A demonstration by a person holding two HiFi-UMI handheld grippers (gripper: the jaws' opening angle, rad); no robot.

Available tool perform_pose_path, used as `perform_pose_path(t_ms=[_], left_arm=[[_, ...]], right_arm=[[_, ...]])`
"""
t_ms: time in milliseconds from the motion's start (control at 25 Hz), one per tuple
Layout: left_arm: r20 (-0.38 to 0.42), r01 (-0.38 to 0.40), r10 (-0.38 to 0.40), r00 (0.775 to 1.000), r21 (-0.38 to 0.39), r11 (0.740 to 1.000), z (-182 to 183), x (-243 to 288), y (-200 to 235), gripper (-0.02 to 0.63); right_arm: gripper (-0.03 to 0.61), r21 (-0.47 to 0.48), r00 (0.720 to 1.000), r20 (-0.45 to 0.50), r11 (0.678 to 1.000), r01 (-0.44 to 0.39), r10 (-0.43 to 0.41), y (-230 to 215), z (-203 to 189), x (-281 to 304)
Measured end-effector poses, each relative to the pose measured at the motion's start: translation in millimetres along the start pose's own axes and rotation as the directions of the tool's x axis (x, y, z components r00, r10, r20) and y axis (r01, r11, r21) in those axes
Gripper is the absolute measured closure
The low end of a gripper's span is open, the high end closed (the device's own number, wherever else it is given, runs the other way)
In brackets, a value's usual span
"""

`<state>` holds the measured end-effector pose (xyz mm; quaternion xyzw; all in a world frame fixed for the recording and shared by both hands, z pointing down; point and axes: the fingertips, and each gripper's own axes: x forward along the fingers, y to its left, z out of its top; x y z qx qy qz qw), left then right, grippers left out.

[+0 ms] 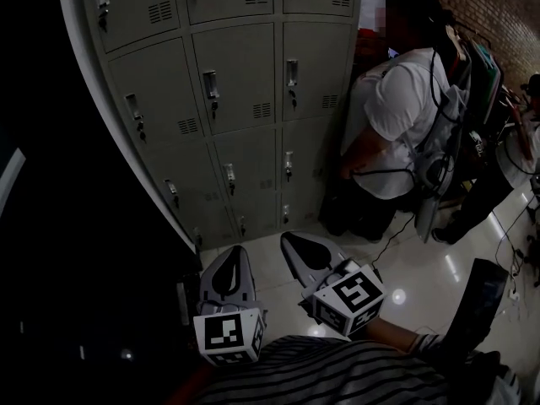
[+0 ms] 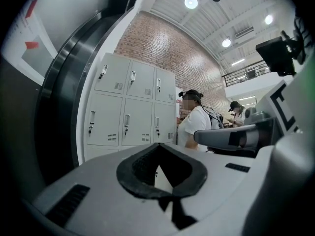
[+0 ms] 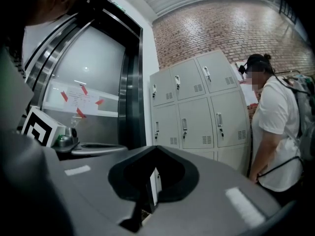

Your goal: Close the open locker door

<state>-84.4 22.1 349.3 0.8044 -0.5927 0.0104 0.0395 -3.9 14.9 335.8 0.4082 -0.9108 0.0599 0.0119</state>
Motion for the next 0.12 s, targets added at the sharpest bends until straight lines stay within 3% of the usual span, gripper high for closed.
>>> perform_pose_path(t_ms=[120], left_arm=[[0.018, -0.024, 0.024, 1.0, -0.003, 1.0, 3.5, 2.0, 7.1, 0.611]], right_arm=[[0.578, -0.02, 0.999, -0.008, 0.999, -0.037, 0.036, 3.4, 0.9, 11.9]])
